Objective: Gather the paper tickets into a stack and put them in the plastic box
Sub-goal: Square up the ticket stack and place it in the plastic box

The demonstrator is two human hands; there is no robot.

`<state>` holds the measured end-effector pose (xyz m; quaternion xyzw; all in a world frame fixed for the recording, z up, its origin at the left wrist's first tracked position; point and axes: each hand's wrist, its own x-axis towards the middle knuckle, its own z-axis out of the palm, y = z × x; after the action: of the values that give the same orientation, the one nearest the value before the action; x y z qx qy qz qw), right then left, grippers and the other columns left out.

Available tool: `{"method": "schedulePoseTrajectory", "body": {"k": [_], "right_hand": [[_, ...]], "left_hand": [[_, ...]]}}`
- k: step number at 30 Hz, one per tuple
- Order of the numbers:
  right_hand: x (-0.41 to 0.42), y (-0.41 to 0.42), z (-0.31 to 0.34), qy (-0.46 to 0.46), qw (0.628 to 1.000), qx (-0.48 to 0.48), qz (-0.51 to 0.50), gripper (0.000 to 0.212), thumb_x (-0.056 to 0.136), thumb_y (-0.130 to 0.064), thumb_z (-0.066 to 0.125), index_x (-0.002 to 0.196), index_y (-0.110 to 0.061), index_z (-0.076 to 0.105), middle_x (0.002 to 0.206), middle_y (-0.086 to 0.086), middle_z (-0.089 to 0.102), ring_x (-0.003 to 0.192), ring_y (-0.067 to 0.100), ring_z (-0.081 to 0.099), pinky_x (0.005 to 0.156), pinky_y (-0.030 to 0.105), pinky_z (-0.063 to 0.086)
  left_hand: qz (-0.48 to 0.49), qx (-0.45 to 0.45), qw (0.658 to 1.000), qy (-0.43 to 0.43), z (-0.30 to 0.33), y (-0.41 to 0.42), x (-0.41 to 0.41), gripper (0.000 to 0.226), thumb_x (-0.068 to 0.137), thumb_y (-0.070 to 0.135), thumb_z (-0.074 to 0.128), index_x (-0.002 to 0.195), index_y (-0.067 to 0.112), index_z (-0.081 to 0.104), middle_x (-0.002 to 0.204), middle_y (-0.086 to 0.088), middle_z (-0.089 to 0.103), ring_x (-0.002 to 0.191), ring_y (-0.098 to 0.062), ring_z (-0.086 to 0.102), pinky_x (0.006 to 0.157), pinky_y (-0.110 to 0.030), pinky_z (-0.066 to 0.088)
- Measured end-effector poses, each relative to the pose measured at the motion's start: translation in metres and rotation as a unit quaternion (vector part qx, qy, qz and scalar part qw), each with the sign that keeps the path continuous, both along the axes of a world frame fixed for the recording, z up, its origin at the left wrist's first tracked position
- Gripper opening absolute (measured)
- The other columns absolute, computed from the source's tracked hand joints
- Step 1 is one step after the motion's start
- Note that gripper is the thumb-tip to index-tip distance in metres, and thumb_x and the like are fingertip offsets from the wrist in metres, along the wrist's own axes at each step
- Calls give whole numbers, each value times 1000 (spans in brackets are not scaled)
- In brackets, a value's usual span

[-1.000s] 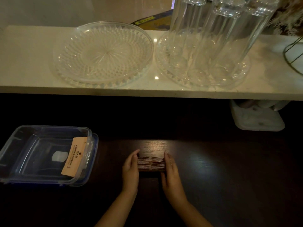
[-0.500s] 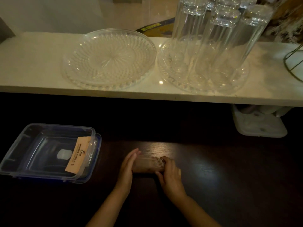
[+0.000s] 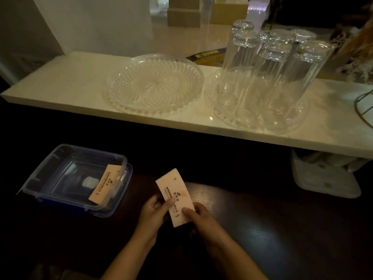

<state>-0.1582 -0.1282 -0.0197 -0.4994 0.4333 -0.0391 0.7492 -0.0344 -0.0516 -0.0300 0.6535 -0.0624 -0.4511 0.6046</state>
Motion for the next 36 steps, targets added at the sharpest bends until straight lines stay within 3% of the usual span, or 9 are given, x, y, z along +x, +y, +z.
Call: {"method": "schedulePoseTrajectory", "body": {"k": [4,8,12,20,24,30,33,36], "right_hand": [[-15,-21,9,-26,998,-61,13,35,87,-34,58,120,-22,53,116,2,64,104,21,63,95,48,50],[-16,-35,15,-45,993,-83,72,26,83,-18,65,108,-13,61,106,2,70,93,13,68,86,36,56],[-11,-29,18,-45,995,-70,62,19,84,-17,64,102,-13,60,101,4,70,87,13,70,77,31,58],[12,-7,33,-65,996,-35,42,29,83,-20,65,110,-13,56,107,6,68,91,16,69,73,28,59],[47,16,36,-80,994,-45,57,27,82,-22,66,107,-17,58,103,1,69,85,9,70,66,20,57],[123,55,41,-89,988,-118,42,25,81,-20,66,97,-36,55,93,-10,65,79,-2,66,60,11,52],[156,62,40,-92,975,-203,22,36,81,-13,67,113,-24,56,95,-14,61,82,-13,60,59,2,47],[193,69,32,-41,948,-316,19,46,79,-15,70,120,-22,51,111,-10,57,99,-1,57,66,6,49]], "left_hand": [[-21,25,999,18,12,9,-6,36,78,11,65,113,11,58,99,-8,72,92,-22,66,76,-37,53],[-46,43,997,43,26,17,-19,49,76,12,67,123,11,52,111,-14,67,100,-25,65,83,-40,53],[-43,22,998,48,42,25,-22,32,76,11,66,108,14,61,101,-10,72,92,-21,69,70,-33,56],[-18,42,999,18,61,37,-3,15,80,12,62,93,20,61,90,-7,72,90,-21,66,76,-36,53],[-35,49,998,-6,65,61,42,18,80,10,62,94,22,61,85,-2,75,90,-19,67,79,-39,52],[-75,66,993,-62,56,103,153,19,80,9,62,94,21,64,79,4,77,76,-12,71,60,-28,53],[-46,71,993,-80,48,114,220,12,82,9,59,90,17,64,75,-1,77,69,-14,71,53,-27,53],[-55,98,990,-90,36,115,278,9,82,12,61,85,20,63,71,0,75,68,-14,70,52,-29,51]]}}
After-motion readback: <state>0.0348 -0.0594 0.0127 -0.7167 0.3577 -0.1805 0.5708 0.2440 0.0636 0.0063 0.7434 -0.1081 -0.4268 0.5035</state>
